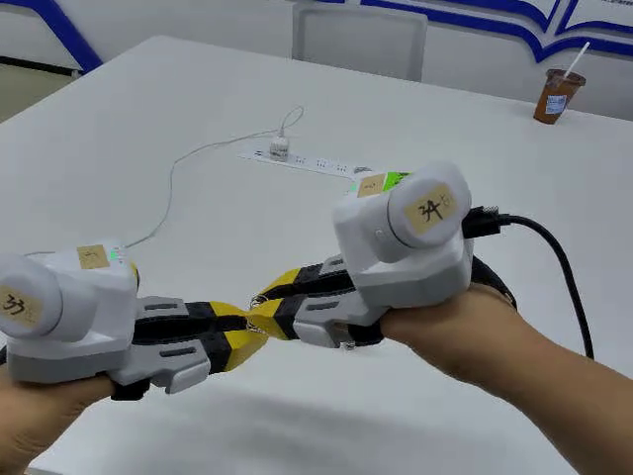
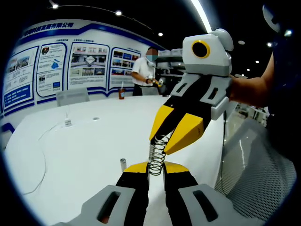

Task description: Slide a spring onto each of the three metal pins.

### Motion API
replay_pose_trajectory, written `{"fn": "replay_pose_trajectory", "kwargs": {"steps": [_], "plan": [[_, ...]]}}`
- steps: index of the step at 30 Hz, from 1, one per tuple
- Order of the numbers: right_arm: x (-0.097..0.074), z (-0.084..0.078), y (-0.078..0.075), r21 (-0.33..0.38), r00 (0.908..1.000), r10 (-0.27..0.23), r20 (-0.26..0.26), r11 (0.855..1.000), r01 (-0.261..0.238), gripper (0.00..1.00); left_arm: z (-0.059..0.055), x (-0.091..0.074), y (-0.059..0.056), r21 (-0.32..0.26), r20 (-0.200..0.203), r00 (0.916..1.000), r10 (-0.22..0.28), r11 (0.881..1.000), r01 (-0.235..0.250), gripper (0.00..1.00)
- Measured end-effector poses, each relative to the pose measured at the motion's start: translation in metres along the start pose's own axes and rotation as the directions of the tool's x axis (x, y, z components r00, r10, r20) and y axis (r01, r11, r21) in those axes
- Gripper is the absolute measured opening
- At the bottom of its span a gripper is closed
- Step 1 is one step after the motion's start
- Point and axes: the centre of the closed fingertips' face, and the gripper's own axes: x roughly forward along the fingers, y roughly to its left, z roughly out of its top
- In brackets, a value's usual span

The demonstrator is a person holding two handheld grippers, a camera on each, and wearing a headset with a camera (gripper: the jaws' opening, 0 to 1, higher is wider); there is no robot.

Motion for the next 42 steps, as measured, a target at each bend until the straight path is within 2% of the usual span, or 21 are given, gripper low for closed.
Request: {"fn": "replay_pose_trajectory", "kwargs": {"steps": [8,14,21,26,33,42], "plan": [[0.001,-0.001,0.001,-0.005,1.0000,0.002,-0.006,1.000,-0.002,0.12,-0.001,0.000,-0.001,0.015,0.000,1.0000,0.001,1.000,-0.001,0.13],[-0.001,0.000,-0.002,-0.004,1.0000,-0.003,-0.007,1.000,0.002,0.12,-0.004,0.000,0.000,0.025,-0.010,0.9999,0.010,1.000,-0.010,0.24],[-0.003,-0.001,-0.007,-0.002,0.9999,-0.011,-0.012,1.000,0.011,0.12,-0.009,-0.004,0.003,0.010,-0.016,0.9996,0.022,1.000,-0.022,0.39],[-0.006,-0.003,-0.012,0.002,0.9997,-0.019,-0.017,1.000,0.019,0.12,-0.011,-0.007,0.005,-0.002,-0.019,0.9993,0.033,0.999,-0.033,0.46],[-0.013,-0.001,-0.027,0.008,0.9988,-0.045,-0.018,0.999,0.045,0.12,-0.014,-0.009,0.007,-0.006,-0.025,0.9986,0.047,0.999,-0.047,0.55],[-0.015,-0.002,-0.053,0.025,0.9960,-0.085,-0.026,0.996,0.086,0.12,-0.018,-0.008,0.001,0.006,-0.039,0.9988,0.029,1.000,-0.029,0.64]]}}
